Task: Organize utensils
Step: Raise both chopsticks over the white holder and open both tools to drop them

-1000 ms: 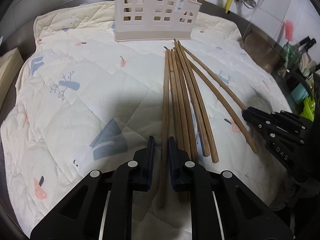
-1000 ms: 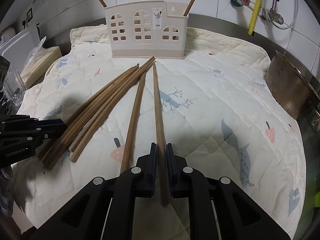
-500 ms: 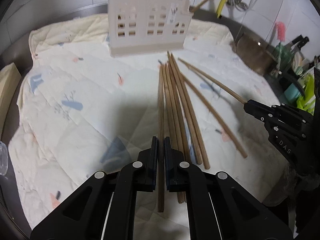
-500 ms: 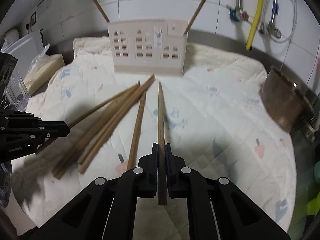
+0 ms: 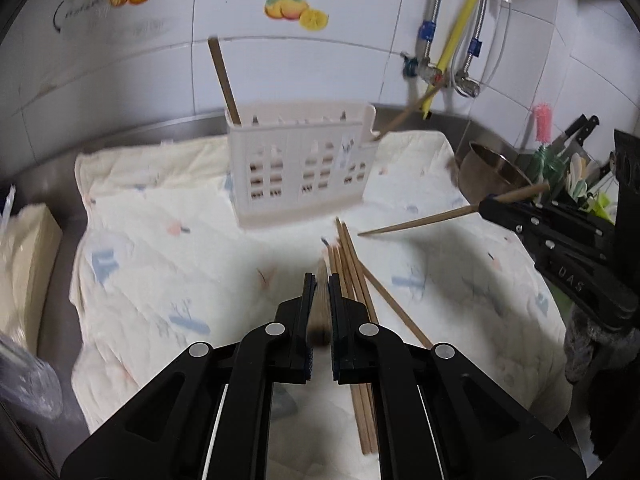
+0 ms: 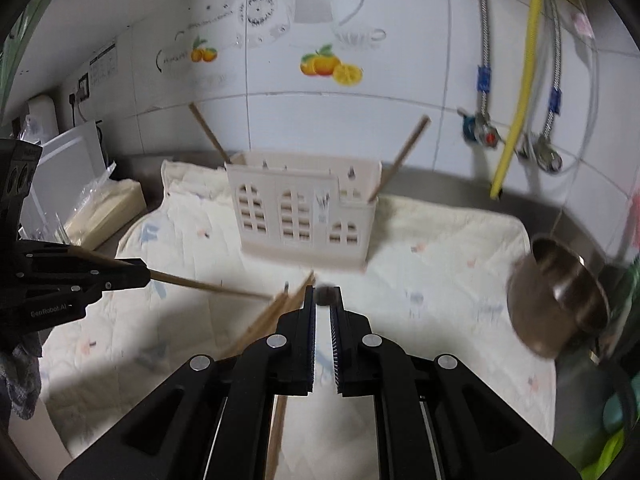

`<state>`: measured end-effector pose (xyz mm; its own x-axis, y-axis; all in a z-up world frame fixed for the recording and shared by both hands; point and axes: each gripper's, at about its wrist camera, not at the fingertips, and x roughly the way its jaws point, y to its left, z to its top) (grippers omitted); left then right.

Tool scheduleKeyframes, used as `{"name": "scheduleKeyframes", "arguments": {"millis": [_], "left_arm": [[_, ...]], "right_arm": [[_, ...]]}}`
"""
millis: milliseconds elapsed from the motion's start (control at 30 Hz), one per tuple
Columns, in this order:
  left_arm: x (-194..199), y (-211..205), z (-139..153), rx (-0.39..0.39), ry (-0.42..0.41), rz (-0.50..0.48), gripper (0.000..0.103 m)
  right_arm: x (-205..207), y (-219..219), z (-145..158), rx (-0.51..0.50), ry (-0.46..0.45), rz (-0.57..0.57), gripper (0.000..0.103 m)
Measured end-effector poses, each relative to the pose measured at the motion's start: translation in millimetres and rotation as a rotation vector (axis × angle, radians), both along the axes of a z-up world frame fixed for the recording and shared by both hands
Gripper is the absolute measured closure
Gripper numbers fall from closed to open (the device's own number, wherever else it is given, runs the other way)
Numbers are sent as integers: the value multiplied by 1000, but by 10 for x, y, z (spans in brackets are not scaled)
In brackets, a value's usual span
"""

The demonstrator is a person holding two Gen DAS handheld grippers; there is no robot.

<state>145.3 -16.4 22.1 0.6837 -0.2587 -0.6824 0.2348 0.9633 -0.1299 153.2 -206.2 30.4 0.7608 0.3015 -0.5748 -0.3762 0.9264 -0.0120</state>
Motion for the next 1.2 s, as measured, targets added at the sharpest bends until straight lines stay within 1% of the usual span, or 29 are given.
{"name": "scheduleKeyframes", "arguments": {"millis": [167,233,367,500,633,767,833,900,1000,1067,1200], "left_arm": [[144,61,207,-15,-23,-7,98],[200,81,308,-27,-33,-12,98],[304,109,591,-58,-62,-34,98],[348,122,945,-58,-132,-44,98],[417,146,1286,-61,-204,-38,98],[574,163,1581,-41,-274,-6,98],[698,177,1672,-19,-300,24,98],[824,184,1702,-18,-303,36,98],[1014,190,1649,15,-304,66,98],[1163,202,1553,10,-272,72,98],[1322,256,1343,-4,-219,86,98]], "right_arm": [[209,15,266,-4,-13,25,96],[292,8,418,-5,-23,34,96],[412,-1,699,-3,-32,57,96],[491,-3,977,-11,-44,84,96],[563,-22,1204,-18,-61,83,96],[676,-47,1351,-21,-71,65,96],[738,-51,1384,-18,-70,58,96],[815,-50,1394,-13,-67,54,96],[925,-44,1374,4,-61,53,96],[1012,-20,1338,6,-45,51,96],[1208,50,1197,-7,0,48,96]]}}
